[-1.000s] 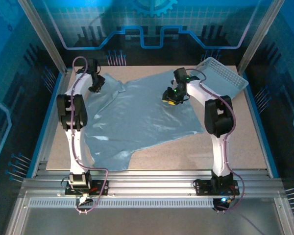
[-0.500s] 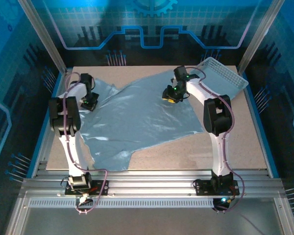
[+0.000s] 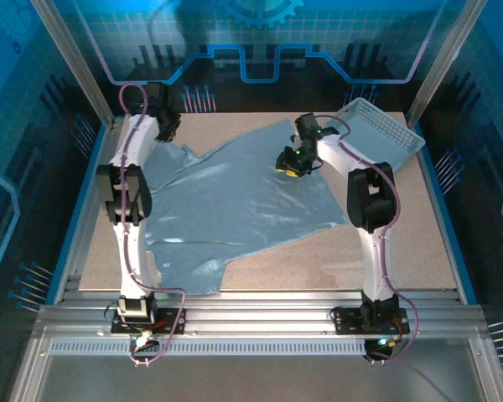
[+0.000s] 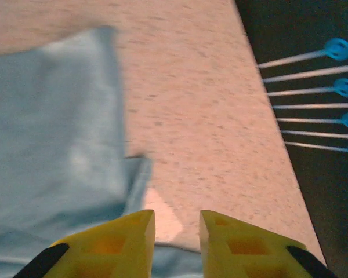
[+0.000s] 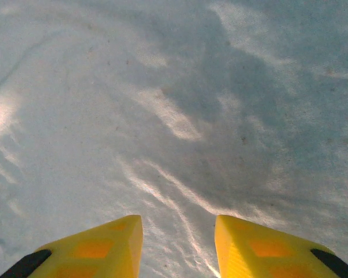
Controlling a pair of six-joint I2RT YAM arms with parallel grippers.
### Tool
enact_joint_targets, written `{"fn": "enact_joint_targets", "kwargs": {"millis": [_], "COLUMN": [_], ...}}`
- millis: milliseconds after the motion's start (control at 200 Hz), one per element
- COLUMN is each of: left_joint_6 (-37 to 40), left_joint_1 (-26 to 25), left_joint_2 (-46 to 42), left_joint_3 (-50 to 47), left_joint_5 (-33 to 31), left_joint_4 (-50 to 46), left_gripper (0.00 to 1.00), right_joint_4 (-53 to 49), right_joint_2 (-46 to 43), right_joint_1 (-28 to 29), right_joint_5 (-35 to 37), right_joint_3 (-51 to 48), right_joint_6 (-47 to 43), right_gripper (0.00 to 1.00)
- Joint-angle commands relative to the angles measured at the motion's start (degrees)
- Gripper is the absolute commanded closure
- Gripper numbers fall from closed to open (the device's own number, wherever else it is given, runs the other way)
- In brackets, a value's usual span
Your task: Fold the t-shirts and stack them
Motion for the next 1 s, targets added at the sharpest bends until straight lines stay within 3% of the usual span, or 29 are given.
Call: {"fn": "enact_joint_targets", "kwargs": {"millis": [0,75,170,310,990], "left_joint_6": [2.65,3.03,4.22,6.92,6.43], "left_joint_1": [-0.31,-0.31,-0.31,-0.15,-0.81], "left_joint_2": [11.20,15.89,15.65,13.04,11.47], "left_joint_3": [11.79,19.17,16.64,9.75,8.08], "left_joint_5": [0.28,-0.41,-0.14,0.24,0.95], "left_joint_4": [-8.75,-14.14,-11.12,-3.87,-2.82], "left_gripper": [0.69,0.60,0.58,0.60,0.64], "right_joint_4": [-0.74,-0.19,0.13,0.67,1.17], "right_joint_2": [-1.85,-2.78,-3.32,-3.63,-3.04], "right_joint_1": [0.21,0.12,-0.04,-0.18,-0.38], "right_joint_5": [-0.60,-0.59,-0.65,-0.80,-1.30], "right_joint_3": [-2.05,-3.38,-4.23,-5.12,-6.25], "right_joint_6": [-0.80,-0.61,-0.69,-0.54,-0.36], "right_gripper": [0.61,0.61,0.61,0.61,0.61]}}
